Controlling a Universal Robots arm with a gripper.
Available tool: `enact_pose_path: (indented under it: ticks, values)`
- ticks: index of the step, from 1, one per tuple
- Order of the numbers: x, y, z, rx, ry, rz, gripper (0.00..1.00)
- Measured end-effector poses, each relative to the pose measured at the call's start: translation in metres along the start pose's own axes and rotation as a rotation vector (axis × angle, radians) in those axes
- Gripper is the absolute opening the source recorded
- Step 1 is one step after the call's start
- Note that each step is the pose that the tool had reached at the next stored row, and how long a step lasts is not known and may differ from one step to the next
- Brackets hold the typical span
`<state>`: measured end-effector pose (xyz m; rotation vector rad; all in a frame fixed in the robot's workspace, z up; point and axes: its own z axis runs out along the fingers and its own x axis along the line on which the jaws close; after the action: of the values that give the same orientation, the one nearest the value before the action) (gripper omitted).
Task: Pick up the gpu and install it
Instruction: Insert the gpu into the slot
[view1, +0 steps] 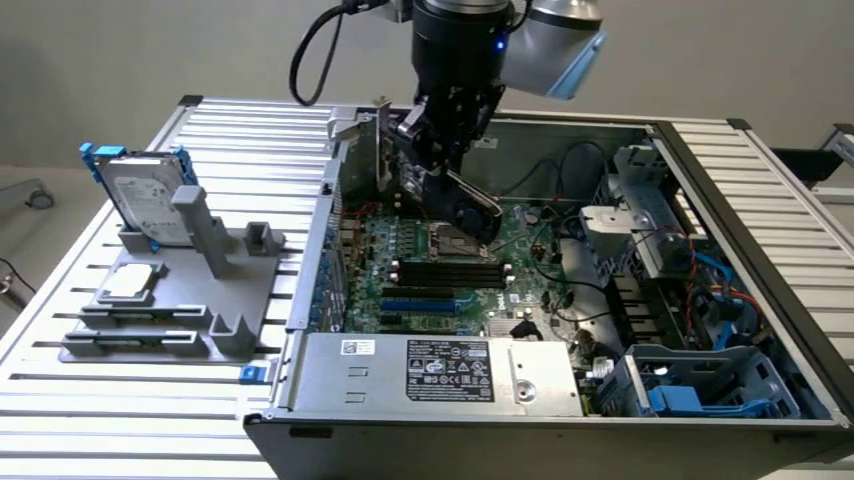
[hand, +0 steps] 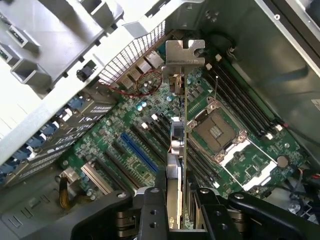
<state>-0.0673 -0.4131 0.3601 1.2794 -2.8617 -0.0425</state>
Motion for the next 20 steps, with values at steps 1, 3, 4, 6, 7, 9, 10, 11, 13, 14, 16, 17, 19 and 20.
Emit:
enact_pose_path:
  ticks: [1,3,4,6,7,9,10,11,13,14,16,17,19,20]
  values:
    - [0.0000,0.0000,0.0000,-0.0001,0.0004,-0.019,0.27]
    - [0.0000,0.0000,0.0000,-0.0002,0.0015,-0.055,0.27]
    - [0.0000,0.0000,0.0000,-0.0003,0.0020,-0.073,0.27]
    - [-0.0002,-0.0002,0.0000,-0.0005,0.0029,-0.105,0.27]
    - [-0.0003,-0.0003,0.0000,-0.0006,0.0033,-0.120,0.27]
    - [-0.0005,-0.0005,0.0000,-0.0007,0.0040,-0.148,0.27]
    - [-0.0007,-0.0007,0.0000,-0.0008,0.0045,-0.161,0.27]
    - [-0.0009,-0.0010,0.0000,-0.0009,0.0047,-0.174,0.27]
    - [-0.0015,-0.0017,0.0000,-0.0010,0.0054,-0.197,0.27]
    - [-0.0018,-0.0020,0.0000,-0.0011,0.0056,-0.208,0.27]
    - [-0.0025,-0.0028,-0.0001,-0.0012,0.0063,-0.231,0.27]
    - [-0.0029,-0.0032,-0.0001,-0.0013,0.0066,-0.243,0.27]
    - [-0.0035,-0.0039,-0.0001,-0.0014,0.0072,-0.266,0.27]
    - [-0.0039,-0.0043,-0.0001,-0.0015,0.0075,-0.277,0.27]
